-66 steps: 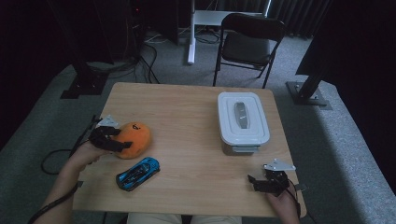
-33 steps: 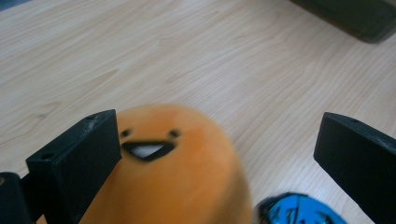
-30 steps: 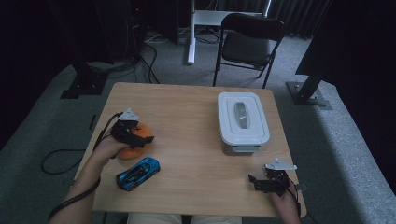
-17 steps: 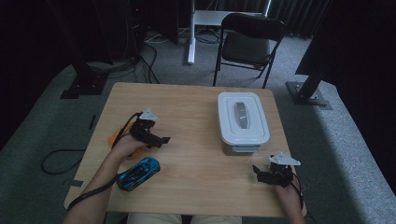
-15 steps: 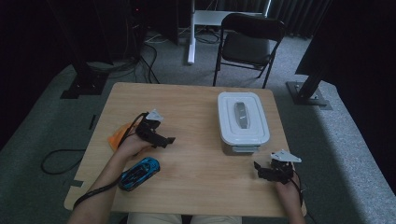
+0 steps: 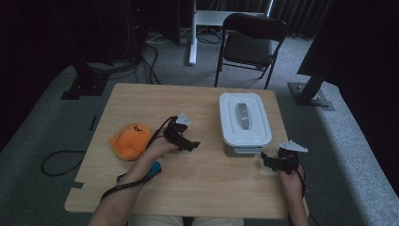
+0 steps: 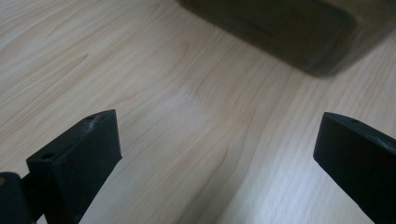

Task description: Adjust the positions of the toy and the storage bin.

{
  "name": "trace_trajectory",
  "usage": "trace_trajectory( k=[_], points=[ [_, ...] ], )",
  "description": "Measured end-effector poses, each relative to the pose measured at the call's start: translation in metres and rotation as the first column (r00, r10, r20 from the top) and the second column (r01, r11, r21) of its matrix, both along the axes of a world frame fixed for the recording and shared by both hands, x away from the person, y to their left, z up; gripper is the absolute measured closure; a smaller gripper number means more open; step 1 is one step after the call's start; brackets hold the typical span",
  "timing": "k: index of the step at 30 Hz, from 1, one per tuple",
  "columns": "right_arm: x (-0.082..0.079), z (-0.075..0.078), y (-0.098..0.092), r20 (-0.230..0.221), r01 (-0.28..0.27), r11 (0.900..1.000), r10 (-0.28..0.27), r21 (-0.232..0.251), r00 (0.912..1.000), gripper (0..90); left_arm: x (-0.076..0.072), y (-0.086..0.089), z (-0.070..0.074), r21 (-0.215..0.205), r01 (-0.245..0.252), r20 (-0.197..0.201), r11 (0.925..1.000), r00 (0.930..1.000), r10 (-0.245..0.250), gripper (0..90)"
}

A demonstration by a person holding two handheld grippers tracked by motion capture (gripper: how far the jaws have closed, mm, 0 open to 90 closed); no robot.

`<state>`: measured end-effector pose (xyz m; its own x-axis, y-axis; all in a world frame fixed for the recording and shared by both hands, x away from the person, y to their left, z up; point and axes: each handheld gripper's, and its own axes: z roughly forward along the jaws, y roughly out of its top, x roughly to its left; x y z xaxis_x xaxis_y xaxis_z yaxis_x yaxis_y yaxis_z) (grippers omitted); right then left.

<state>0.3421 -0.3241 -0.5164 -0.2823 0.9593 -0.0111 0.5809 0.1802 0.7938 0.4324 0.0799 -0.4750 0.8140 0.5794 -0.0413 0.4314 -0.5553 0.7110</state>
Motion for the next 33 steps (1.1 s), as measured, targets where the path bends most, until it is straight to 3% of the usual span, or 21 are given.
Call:
trace_trajectory(
  k=[4, 9, 14, 16, 19, 21, 23, 25, 27, 28, 30, 33],
  points=[
    [0.010, -0.001, -0.004, -0.013, 0.024, 0.999, -0.024, 0.023, 0.9996, 12.7, 0.009, -0.014, -0.009, -0.012, -0.035, -0.012, 0.9993, 0.9993, 0.035, 1.5],
    [0.018, 0.000, -0.007, -0.024, 0.045, 0.998, -0.044, 0.050, 0.9988, 12.7, 0.016, -0.024, -0.015, -0.014, -0.040, -0.017, 0.9991, 0.9991, 0.039, 1.5],
    [0.023, -0.001, -0.008, -0.034, 0.047, 0.998, -0.045, 0.044, 0.9984, 13.2, 0.022, -0.036, -0.020, -0.001, -0.040, -0.005, 0.9992, 0.9992, 0.040, 1.5],
    [0.025, -0.001, -0.008, -0.038, 0.041, 0.998, -0.040, 0.040, 0.9985, 13.1, 0.027, -0.041, -0.020, 0.000, -0.045, -0.021, 0.9990, 0.9988, 0.045, 1.4],
    [0.033, -0.001, -0.009, -0.037, 0.045, 0.999, -0.044, 0.028, 0.9983, 13.2, 0.031, -0.046, -0.021, -0.013, -0.047, -0.018, 0.9988, 0.9988, 0.046, 1.5],
    [0.040, -0.001, -0.009, -0.041, 0.044, 0.998, -0.042, 0.053, 0.9983, 13.2, 0.032, -0.050, -0.023, 0.016, -0.048, -0.001, 0.9987, 0.9989, 0.048, 1.4],
    [0.047, 0.000, -0.009, -0.046, 0.047, 0.998, -0.045, 0.046, 0.9979, 13.1, 0.034, -0.053, -0.025, 0.015, -0.040, -0.019, 0.9991, 0.9990, 0.040, 1.5],
    [0.054, 0.003, -0.009, -0.050, 0.046, 0.997, -0.043, 0.061, 0.9978, 13.1, 0.035, -0.057, -0.025, 0.033, -0.040, 0.006, 0.9987, 0.9992, 0.040, 1.5],
    [0.060, 0.006, -0.010, -0.053, 0.051, 0.997, -0.048, 0.051, 0.9974, 13.1, 0.039, -0.059, -0.024, 0.012, -0.036, -0.011, 0.9993, 0.9993, 0.036, 1.5],
    [0.063, 0.007, -0.010, -0.054, 0.052, 0.997, -0.049, 0.054, 0.9974, 13.1, 0.040, -0.060, -0.023, 0.002, -0.045, 0.004, 0.9990, 0.9990, 0.045, 1.5],
    [0.070, 0.009, -0.011, -0.059, 0.057, 0.997, -0.054, 0.051, 0.9968, 13.2, 0.045, -0.061, -0.021, 0.019, -0.045, 0.003, 0.9988, 0.9990, 0.045, 1.5],
    [0.079, 0.010, -0.013, -0.063, 0.065, 0.995, -0.060, 0.070, 0.9962, 13.2, 0.051, -0.063, -0.017, 0.008, -0.063, 0.012, 0.9980, 0.9979, 0.063, 1.5]
  ],
)
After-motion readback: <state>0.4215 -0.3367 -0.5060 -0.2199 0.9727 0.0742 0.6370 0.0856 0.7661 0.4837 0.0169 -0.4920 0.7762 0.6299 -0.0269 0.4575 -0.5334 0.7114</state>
